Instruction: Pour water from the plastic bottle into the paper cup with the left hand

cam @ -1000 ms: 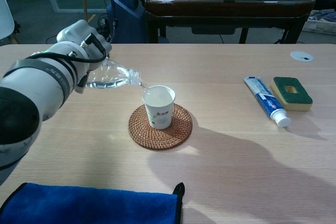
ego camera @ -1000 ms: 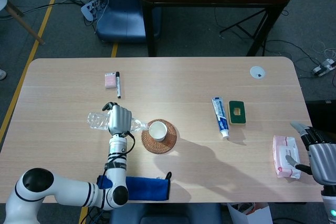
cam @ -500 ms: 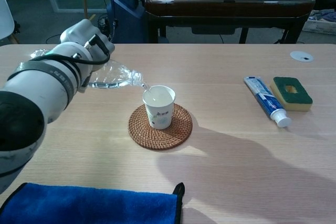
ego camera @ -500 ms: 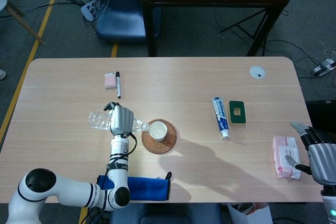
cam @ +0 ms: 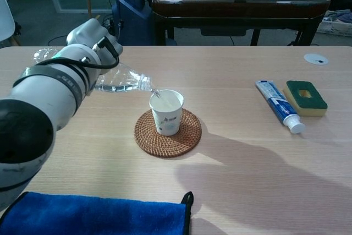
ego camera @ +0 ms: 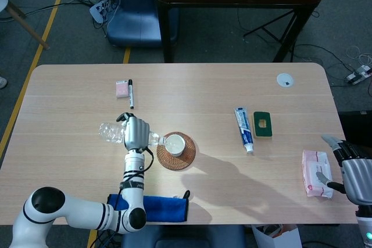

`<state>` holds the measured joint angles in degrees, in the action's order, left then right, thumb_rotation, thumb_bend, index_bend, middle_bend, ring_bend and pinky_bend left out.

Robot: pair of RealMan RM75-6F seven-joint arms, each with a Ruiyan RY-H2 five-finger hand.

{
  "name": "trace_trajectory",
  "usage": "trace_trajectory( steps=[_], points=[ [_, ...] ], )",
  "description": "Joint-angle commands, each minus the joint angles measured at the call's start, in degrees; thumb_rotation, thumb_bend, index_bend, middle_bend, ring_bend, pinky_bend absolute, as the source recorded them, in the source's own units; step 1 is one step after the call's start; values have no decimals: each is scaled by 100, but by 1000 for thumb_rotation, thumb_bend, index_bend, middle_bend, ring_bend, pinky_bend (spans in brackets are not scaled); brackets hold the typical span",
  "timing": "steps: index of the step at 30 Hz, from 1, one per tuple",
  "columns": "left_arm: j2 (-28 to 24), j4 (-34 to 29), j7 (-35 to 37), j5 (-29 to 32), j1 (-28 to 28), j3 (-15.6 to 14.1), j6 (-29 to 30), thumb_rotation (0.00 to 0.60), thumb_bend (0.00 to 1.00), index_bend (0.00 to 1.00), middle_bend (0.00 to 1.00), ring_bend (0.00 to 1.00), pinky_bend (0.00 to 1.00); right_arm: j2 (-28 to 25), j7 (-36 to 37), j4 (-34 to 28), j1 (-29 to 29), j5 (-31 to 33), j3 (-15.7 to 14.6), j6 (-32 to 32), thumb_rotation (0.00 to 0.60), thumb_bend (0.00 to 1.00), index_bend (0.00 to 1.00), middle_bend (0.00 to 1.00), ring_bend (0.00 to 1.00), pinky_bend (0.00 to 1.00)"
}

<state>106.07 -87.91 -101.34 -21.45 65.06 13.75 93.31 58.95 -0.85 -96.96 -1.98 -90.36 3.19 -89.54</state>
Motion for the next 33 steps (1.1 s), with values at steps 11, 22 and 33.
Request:
trace_trajectory(
  steps=[11,22,33],
  points=[
    [77,121,-65,-40,-5,20,-9,600,18,718,771,377,392,1,7,-4,2,-4,1,-6,600,130,175,216,211,436],
    [159,124,-22,-110,-16,48,-106,600,18,720,774,378,392,3,-2,-6,-3,0,-1,8,600,130,175,216,210,436],
    [169,159,285,-88,-96,145,-425,600,18,721,778,378,392,-3,1,-11,-2,3,-4,14,600,130,175,216,211,436]
  ],
)
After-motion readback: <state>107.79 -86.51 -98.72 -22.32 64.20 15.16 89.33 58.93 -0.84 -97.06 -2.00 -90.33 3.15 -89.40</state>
